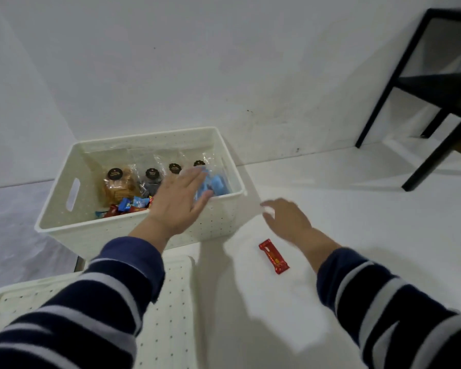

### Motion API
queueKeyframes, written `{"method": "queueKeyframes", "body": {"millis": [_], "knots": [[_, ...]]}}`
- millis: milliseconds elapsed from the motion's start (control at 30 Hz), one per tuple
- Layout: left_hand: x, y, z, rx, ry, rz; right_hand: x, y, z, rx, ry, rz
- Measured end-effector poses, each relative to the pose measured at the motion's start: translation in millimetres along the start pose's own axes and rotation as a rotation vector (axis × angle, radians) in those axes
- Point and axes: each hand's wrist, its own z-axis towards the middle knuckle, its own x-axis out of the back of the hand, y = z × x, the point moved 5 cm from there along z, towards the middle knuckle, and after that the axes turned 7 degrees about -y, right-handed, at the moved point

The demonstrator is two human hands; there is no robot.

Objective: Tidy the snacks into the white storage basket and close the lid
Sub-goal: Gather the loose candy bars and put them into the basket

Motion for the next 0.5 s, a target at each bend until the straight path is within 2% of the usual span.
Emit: {"method": "queueKeyframes", "body": {"millis": [67,133,267,367,500], "knots": [[-5,32,11,-0.072,-0.022,-0.014,-35,15,-13,-0.063,-0.119,-0.052],[-12,55,22,-0.108,-0.054,-0.032,-62,24,-26,-0.097,-0.149,-0.084],[-24,67,33,-0.118,-0.067,0.072,-89,26,-43,-0.076,-0.079,-0.184],[-23,64,30,-0.125,-0.035,0.065,-93,29,-45,-0.044,0.002,-0.124],[-23,67,29,-0.111,-0.012,0.088,-85,36,-40,-0.047,0.009,-0.024]]}}
